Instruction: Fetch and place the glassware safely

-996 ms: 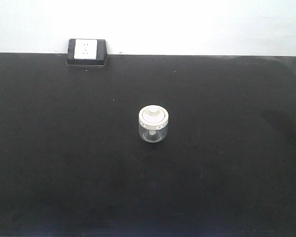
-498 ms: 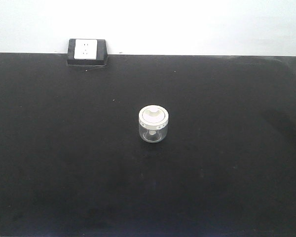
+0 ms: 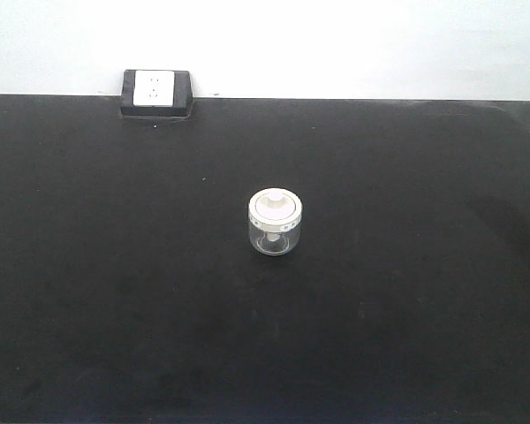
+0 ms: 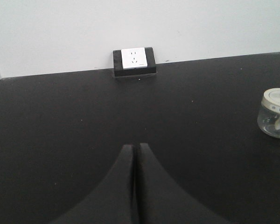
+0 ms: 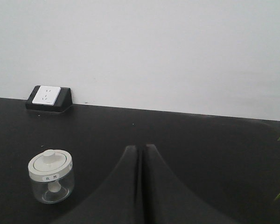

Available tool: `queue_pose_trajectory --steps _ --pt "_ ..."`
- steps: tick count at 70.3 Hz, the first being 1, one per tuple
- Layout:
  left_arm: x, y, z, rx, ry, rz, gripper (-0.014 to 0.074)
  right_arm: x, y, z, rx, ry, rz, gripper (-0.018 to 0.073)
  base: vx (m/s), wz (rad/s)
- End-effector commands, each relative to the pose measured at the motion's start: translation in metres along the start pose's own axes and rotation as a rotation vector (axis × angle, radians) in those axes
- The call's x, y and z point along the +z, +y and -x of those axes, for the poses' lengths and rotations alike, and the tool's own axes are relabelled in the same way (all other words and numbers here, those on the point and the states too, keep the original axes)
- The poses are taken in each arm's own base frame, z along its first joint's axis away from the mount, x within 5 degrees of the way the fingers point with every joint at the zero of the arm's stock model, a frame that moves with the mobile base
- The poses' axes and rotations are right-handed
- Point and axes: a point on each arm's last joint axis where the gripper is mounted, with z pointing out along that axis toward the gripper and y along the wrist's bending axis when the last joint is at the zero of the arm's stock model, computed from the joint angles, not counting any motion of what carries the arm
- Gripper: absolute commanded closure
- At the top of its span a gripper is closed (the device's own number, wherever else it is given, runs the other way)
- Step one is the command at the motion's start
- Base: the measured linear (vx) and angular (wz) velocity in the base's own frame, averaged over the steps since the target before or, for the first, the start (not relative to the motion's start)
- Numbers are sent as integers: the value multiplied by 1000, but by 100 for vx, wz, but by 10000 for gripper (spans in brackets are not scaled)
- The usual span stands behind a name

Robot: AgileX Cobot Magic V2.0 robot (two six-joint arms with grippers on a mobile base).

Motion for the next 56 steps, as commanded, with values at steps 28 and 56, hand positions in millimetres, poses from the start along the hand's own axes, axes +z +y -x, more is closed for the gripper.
queue_pose_trajectory --steps 28,56 --pt "7 -6 -79 -110 -62 -5 603 0 1 10 -10 -32 9 563 0 0" --pt "6 -5 -76 -107 -90 -3 603 0 1 10 -10 -32 9 563 0 0"
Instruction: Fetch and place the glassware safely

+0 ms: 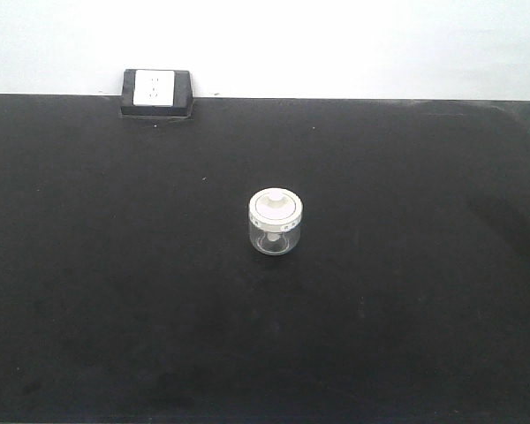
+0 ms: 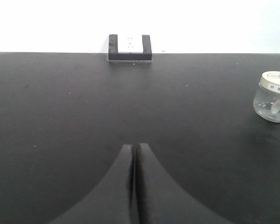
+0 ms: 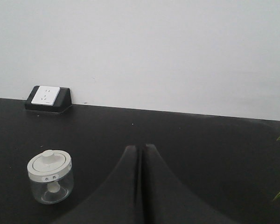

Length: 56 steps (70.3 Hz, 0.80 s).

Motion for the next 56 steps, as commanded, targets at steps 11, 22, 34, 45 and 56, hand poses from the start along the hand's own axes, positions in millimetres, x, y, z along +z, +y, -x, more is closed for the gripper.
queue_pose_trajectory --steps 11,22,34,45,56 --pt "1 1 -2 -13 -65 5 603 0 1 10 -10 -31 12 563 0 0" --pt "1 1 -2 -13 -65 5 603 0 1 10 -10 -31 12 563 0 0" --pt "1 1 -2 -13 -65 5 603 0 1 10 -10 -31 12 563 0 0" --pt "1 1 -2 -13 -65 5 603 0 1 10 -10 -31 12 563 0 0" --pt "1 1 -2 -13 -65 5 603 0 1 10 -10 -31 12 563 0 0"
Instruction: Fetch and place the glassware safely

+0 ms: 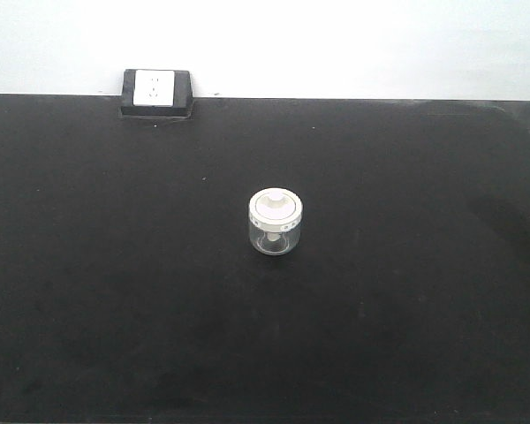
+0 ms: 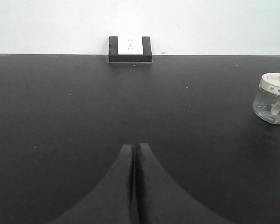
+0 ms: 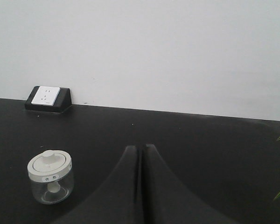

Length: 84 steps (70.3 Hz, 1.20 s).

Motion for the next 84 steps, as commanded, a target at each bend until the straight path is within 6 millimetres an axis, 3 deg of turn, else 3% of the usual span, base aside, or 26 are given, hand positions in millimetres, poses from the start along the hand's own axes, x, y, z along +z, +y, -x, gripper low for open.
queue_pose_trajectory --steps 1,40,62,84 --pt "1 1 -3 -13 -60 5 603 0 1 10 -10 -31 12 563 0 0" --pt "1 1 -3 -13 -60 5 603 0 -3 6 68 13 -28 563 0 0" --pt "1 1 -3 -13 -60 5 603 0 1 -12 -101 144 23 563 0 0" --pt "1 1 -3 -13 -60 5 603 -7 -12 -43 57 70 -128 563 0 0"
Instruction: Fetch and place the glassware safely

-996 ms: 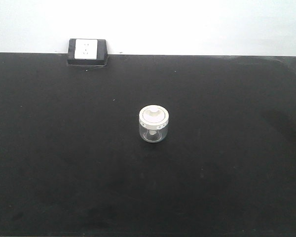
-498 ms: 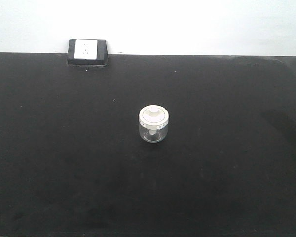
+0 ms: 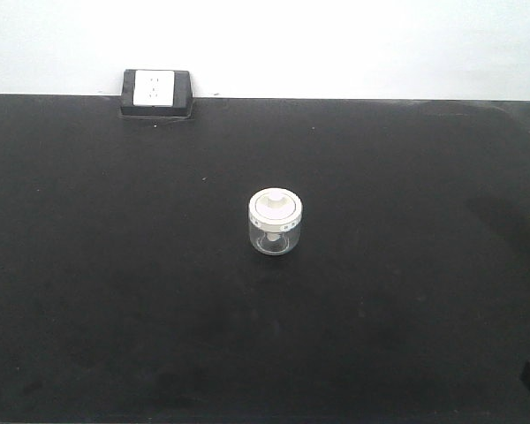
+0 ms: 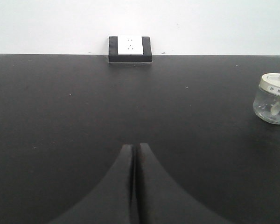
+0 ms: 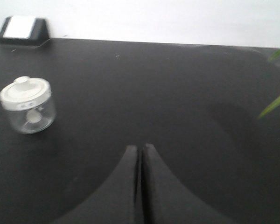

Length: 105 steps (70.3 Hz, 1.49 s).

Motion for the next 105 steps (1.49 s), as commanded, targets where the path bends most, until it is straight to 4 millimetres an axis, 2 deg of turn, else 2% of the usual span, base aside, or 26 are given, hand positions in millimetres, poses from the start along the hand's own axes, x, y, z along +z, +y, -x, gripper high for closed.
queue_pose_trajectory --steps 1,28,39,105 --pt "1 1 -3 -13 -59 5 603 -5 -3 7 35 -163 -31 563 0 0" --pt "1 1 -3 -13 -59 5 603 -21 -1 -52 20 -322 -26 563 0 0" --pt "1 1 -3 -13 -59 5 603 -30 -1 -54 20 -359 -36 563 0 0" --pt "1 1 -3 -13 -57 4 603 -30 -1 -53 16 -360 -34 563 0 0"
